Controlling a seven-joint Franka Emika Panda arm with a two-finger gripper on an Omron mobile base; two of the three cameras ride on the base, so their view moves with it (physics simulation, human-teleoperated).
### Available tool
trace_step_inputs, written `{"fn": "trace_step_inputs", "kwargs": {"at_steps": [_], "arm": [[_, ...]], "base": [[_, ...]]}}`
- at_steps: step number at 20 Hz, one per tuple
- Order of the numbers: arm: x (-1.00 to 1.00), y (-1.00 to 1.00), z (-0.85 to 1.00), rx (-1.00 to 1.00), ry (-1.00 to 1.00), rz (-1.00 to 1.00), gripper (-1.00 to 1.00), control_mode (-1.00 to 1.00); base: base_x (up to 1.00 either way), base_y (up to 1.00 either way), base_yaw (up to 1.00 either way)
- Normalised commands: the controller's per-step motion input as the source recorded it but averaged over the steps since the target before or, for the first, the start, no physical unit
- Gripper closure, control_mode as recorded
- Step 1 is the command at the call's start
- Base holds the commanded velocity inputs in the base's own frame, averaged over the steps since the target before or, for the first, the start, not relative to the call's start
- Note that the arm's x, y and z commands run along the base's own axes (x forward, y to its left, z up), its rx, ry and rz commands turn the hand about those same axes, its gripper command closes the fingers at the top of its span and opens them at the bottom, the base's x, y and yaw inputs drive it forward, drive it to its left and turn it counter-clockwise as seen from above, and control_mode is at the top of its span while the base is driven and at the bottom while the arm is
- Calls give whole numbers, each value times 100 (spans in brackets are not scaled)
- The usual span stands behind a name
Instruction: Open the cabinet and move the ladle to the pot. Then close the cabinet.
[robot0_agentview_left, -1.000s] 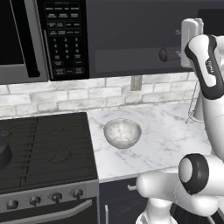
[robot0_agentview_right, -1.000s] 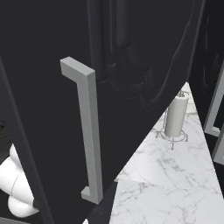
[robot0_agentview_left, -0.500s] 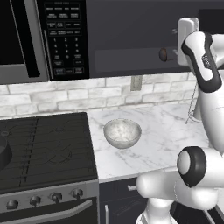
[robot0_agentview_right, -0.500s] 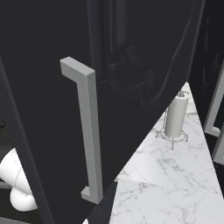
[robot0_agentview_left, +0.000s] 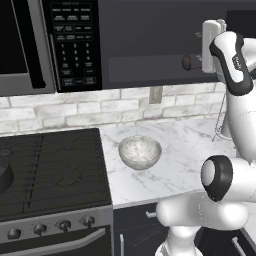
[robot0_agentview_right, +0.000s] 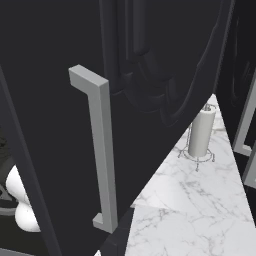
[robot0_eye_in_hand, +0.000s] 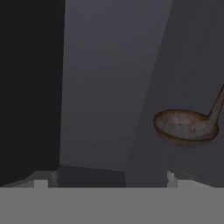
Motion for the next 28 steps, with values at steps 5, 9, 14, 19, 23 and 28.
{"fn": "trace_step_inputs", "kwargs": {"at_steps": [5, 9, 14, 19, 23, 28], "arm": [[13, -16, 0, 0, 0, 6, -100, -100], [23, 0, -8, 0, 0, 5, -100, -100], [19, 0, -5, 0, 0, 4, -100, -100], [12, 0, -4, 0, 0, 0, -100, -100], [7, 0, 0, 0, 0, 0, -100, -100], [6, 0, 0, 0, 0, 0, -100, -100]], "base": [[0, 0, 0], [0, 0, 0], [0, 0, 0], [0, 0, 0], [0, 0, 0], [0, 0, 0]]}}
